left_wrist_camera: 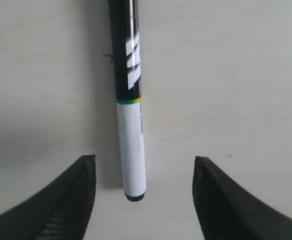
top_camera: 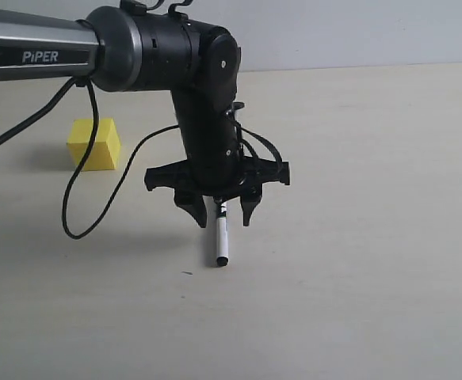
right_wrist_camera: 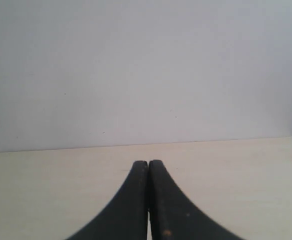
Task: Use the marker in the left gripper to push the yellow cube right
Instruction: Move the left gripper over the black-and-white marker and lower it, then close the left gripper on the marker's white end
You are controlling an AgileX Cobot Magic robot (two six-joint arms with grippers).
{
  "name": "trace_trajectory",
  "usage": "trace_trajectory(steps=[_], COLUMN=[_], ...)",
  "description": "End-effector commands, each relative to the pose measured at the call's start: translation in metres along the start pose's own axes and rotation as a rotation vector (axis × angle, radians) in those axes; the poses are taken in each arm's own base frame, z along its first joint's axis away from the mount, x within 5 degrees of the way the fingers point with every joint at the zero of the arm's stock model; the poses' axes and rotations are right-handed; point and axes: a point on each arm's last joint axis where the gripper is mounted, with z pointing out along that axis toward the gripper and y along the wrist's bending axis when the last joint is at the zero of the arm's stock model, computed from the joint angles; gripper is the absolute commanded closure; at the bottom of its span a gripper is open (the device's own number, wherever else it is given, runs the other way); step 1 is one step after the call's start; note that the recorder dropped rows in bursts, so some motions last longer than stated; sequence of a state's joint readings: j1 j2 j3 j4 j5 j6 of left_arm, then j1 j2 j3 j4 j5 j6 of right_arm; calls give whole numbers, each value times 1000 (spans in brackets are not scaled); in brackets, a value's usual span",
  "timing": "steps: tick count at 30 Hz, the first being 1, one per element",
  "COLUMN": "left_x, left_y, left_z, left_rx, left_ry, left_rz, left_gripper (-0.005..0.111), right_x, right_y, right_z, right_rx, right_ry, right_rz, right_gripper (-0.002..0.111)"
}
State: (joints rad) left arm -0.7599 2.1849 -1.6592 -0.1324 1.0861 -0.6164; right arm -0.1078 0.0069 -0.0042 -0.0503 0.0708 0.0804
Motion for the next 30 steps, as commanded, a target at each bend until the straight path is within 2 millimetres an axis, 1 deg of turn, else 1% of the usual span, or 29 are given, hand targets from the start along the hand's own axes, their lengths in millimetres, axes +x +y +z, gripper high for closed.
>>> trace_trajectory(steps=[1,6,9,12,16,26,30], left_x=[-2,-2,-8,-9,-9,-5,-1], left_y=[-2,-4,-2,-2,-1,1,-5], left_z=[2,2,1,9,28,31,32], left_rx=[0,8,-21,-28,-45,-57,-51], left_ry=[-27,-26,-92,-92,-43,10,-3], left_rz=[78,103,149,133,115,99,98], left_gripper=[50,50,50,50,50,50,50], right_x=[1,1,1,1,1,1,1], right_y=[0,0,0,0,0,0,0], right_z=[0,0,0,0,0,0,0], right_rx=[7,7,7,7,7,7,7], right_ry=[-8,-8,-8,-8,-8,-8,-8], right_rz=[-2,-2,-2,-2,-2,-2,-2], right_gripper=[108,108,108,108,108,108,108])
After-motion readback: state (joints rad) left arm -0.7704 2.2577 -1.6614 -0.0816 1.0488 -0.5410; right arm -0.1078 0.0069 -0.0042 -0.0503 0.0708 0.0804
